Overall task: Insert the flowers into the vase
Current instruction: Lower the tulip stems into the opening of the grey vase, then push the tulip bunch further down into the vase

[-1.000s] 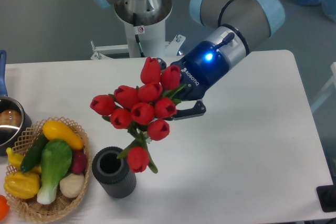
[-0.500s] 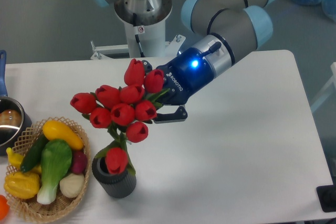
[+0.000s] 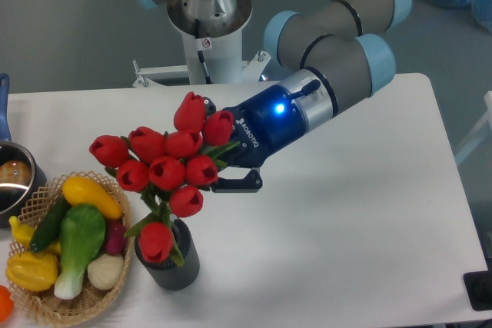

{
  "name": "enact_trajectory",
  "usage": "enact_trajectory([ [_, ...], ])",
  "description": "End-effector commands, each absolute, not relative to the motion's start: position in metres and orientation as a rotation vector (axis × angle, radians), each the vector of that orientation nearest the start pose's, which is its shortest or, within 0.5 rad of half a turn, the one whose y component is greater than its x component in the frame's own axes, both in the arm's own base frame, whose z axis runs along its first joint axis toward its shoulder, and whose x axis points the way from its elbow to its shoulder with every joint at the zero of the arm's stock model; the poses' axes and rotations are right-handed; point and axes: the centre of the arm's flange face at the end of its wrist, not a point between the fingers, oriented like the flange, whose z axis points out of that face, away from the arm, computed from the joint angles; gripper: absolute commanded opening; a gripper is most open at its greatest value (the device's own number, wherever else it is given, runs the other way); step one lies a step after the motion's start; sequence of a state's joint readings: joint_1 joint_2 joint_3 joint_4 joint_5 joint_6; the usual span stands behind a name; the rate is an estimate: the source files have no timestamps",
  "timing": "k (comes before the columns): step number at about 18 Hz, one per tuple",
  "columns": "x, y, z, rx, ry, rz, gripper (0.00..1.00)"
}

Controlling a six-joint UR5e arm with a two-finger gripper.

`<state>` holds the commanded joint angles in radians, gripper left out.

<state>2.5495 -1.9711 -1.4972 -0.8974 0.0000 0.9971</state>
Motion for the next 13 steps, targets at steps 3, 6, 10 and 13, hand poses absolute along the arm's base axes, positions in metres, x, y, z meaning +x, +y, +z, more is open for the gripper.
enact_trajectory([
  [3,-0.393,0.552,0.455,-1.58,0.299,-0.647,0.0],
  [6,-0.393,0.562,0.454,-1.577,0.315,-0.651,0.0],
  [10,-0.388,0.57,0.445,-1.579,0.319,-0.671,0.0],
  [13,-0.386,0.576,0.435,-1.579,0.33,-0.674,0.0],
])
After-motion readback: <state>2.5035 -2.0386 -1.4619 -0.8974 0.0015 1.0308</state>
